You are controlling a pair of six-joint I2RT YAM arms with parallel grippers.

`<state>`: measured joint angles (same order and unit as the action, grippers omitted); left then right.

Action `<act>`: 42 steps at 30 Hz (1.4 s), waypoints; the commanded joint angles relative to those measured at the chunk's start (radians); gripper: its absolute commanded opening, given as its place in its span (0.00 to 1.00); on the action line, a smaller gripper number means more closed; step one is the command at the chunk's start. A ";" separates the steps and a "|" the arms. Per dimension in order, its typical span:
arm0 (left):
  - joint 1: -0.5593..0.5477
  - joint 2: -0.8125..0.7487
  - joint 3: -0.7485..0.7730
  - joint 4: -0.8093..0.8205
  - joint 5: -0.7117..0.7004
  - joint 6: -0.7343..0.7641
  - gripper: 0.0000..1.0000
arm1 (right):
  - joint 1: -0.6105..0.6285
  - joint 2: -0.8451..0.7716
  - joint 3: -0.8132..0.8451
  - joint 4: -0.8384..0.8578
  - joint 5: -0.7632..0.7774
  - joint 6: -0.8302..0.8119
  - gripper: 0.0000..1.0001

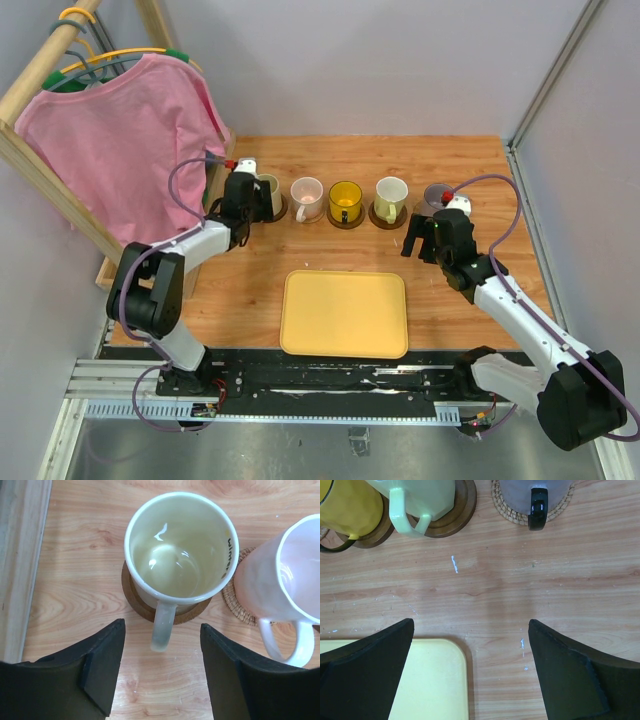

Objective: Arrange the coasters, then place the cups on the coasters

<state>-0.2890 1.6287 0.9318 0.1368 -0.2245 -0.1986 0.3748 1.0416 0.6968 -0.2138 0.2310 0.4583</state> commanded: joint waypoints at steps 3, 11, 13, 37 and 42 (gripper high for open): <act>0.009 -0.083 0.007 0.012 0.000 -0.010 0.67 | -0.014 -0.002 0.016 0.009 -0.012 0.007 0.99; 0.009 -0.240 -0.024 -0.054 -0.010 -0.033 0.82 | -0.015 -0.021 0.023 0.007 0.022 -0.007 0.99; 0.009 -0.296 -0.047 -0.072 -0.018 -0.047 0.96 | -0.021 -0.029 0.024 0.002 0.039 -0.010 0.98; 0.009 -0.675 -0.200 -0.305 0.079 -0.219 1.00 | -0.381 -0.332 -0.078 -0.149 0.107 0.076 0.98; 0.010 -0.758 -0.231 -0.370 -0.009 -0.237 1.00 | -0.381 -0.366 -0.078 -0.173 0.133 0.059 0.98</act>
<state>-0.2890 0.9375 0.7246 -0.1787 -0.1577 -0.4088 0.0097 0.7036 0.6270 -0.3447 0.3145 0.5320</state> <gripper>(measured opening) 0.994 0.984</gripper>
